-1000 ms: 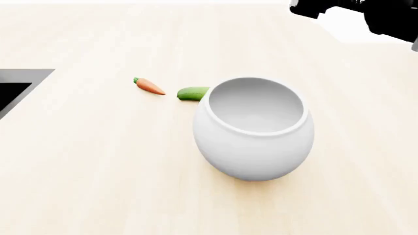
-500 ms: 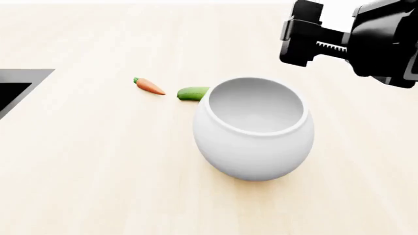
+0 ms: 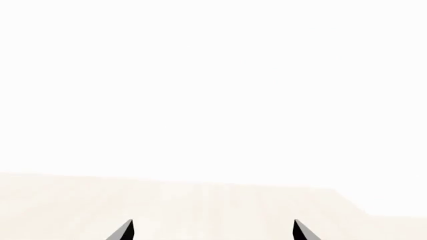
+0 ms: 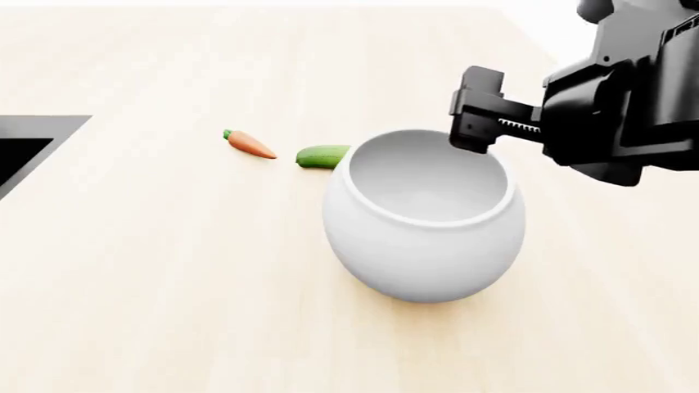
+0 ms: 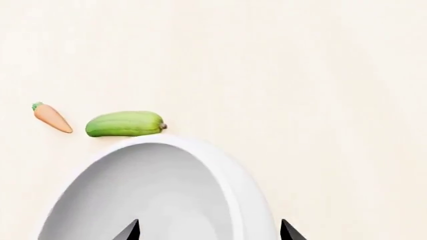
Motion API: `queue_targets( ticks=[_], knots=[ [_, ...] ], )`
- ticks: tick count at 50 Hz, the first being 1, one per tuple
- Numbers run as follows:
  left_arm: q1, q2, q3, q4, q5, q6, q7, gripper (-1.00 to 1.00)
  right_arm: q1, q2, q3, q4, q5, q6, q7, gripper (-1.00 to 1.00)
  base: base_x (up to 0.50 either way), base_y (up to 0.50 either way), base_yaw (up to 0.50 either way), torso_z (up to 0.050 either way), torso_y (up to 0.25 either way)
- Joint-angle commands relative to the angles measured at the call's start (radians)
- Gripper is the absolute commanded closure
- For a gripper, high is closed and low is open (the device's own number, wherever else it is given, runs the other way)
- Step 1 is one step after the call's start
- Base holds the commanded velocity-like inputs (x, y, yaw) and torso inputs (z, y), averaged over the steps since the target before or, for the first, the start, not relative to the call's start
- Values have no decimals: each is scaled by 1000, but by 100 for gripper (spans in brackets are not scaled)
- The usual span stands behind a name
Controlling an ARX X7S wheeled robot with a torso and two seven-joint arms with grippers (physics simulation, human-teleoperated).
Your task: Place the two vegetables and bowl onto the tray for setting up a vegetable dip station.
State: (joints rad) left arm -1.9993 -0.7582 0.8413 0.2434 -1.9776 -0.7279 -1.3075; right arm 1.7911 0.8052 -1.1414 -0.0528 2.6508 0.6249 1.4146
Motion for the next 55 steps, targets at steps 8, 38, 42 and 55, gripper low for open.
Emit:
queue_targets(
  ticks=[8, 38, 42, 55],
  knots=[
    [1, 3, 1, 2, -2, -1, -3, -100, -14, -29, -58, 129, -50, 52, -39, -100, 0, 0, 0, 0, 0],
    [3, 6, 4, 8, -10, -1, -12, -100, -72, -16, -101, 96, -59, 62, -56, -100, 0, 0, 0, 0, 0],
    [7, 7, 4, 10, -5, 1, -7, -100, -88, -18, -111, 95, -83, 75, -77, -100, 0, 0, 0, 0, 0],
    [4, 11, 6, 15, -10, 0, -13, -100, -88, -22, -130, 95, -120, 128, -111, -100, 0, 0, 0, 0, 0]
  ],
)
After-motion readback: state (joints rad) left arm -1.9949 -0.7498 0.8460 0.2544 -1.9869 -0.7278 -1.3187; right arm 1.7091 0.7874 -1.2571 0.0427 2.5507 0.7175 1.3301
